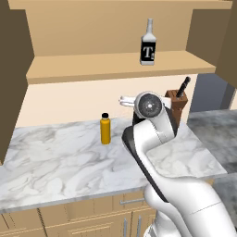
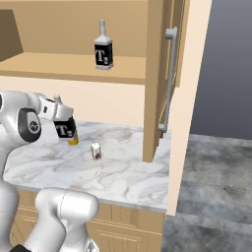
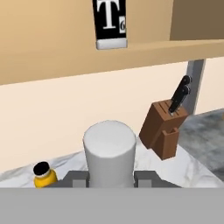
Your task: Sort all alcoholic drinks to one cabinet, and non-alcoholic drinks to the other.
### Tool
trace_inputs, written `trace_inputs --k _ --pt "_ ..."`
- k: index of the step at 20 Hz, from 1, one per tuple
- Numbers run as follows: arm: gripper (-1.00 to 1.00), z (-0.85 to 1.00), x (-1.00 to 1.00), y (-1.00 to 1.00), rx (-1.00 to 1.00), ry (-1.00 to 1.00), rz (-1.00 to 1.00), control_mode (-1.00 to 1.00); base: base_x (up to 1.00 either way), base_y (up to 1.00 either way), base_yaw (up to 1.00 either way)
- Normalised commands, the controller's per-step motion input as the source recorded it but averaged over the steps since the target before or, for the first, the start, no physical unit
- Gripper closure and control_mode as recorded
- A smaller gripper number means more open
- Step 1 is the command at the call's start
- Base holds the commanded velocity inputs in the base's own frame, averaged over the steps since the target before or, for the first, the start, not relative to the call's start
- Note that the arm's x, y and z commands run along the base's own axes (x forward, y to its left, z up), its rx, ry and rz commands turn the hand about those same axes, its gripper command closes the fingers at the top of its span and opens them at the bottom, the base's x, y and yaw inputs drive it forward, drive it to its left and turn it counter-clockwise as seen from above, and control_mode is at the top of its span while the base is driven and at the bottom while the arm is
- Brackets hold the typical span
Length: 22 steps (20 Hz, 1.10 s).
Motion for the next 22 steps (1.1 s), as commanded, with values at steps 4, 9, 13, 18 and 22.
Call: trace_inputs --k 4,9,13,18,22 --pt "1.0 0.47 -0.13 0.11 0.0 -0.01 0.0 -1.0 0.0 0.0 0.0" --pt "1.0 0.47 -0.14 0.14 0.0 -0.03 0.0 -1.0 0.0 0.0 0.0" --pt "1.0 0.48 -0.17 0.14 0.0 -0.06 0.0 -1.0 0.0 0.0 0.0" --pt "1.0 0.5 -0.13 0.13 0.0 -0.08 0.0 -1.0 0.0 0.0 0.0" --pt "1.0 0.32 0.0 0.06 0.0 -0.02 0.0 -1.0 0.0 0.0 0.0"
